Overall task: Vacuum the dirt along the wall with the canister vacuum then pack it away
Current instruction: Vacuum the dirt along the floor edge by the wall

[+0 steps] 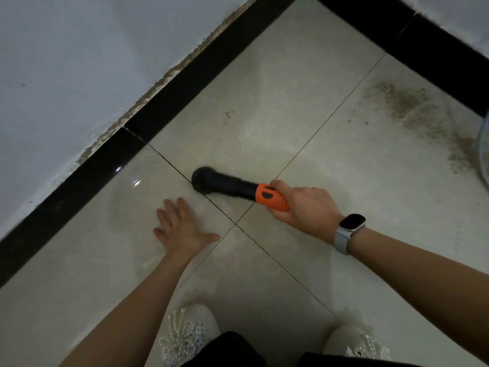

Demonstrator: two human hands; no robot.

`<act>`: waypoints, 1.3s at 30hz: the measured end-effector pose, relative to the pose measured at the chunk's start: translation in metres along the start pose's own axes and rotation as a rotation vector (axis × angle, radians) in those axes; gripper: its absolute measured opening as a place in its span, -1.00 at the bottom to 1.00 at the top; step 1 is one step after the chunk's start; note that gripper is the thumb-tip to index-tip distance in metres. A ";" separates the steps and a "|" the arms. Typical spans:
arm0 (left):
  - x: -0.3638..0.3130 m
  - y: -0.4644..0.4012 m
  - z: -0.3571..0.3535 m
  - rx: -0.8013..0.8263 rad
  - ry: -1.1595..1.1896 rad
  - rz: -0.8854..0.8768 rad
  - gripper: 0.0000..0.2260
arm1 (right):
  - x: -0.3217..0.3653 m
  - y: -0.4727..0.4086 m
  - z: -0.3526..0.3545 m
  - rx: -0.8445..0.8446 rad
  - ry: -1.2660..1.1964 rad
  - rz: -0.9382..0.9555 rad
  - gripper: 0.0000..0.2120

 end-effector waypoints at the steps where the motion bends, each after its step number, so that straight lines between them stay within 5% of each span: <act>1: 0.000 0.000 0.001 0.001 -0.015 0.000 0.17 | -0.005 -0.005 0.005 -0.044 -0.008 -0.049 -0.57; 5: -0.006 0.000 0.006 -0.004 -0.146 -0.021 0.19 | -0.015 -0.020 0.019 -0.158 -0.061 -0.185 -0.59; 11: -0.015 -0.006 0.012 0.054 -0.222 -0.086 0.18 | -0.002 -0.018 0.007 -0.077 -0.008 -0.049 -0.58; 16: -0.015 -0.005 0.013 0.069 -0.177 -0.092 0.20 | -0.032 -0.037 0.028 -0.229 -0.059 -0.327 -0.61; 21: -0.014 -0.006 0.011 0.081 -0.143 -0.084 0.21 | -0.006 -0.043 0.016 -0.175 0.010 -0.183 -0.61; 26: -0.016 -0.006 0.011 0.073 -0.130 -0.067 0.21 | -0.031 -0.064 0.034 -0.212 -0.061 -0.400 -0.61; 39: -0.016 -0.007 0.010 0.075 -0.117 -0.057 0.22 | -0.007 -0.065 0.022 -0.185 -0.155 -0.259 -0.63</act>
Point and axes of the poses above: each hand's wrist, its own y-axis away from the middle knuckle, its own z-axis out of the back of the hand, x = y × z, the point moved 3 cm from there along -y, towards the middle knuckle, and after that the axes turned 4 degrees about x, right-handed, at the moved point
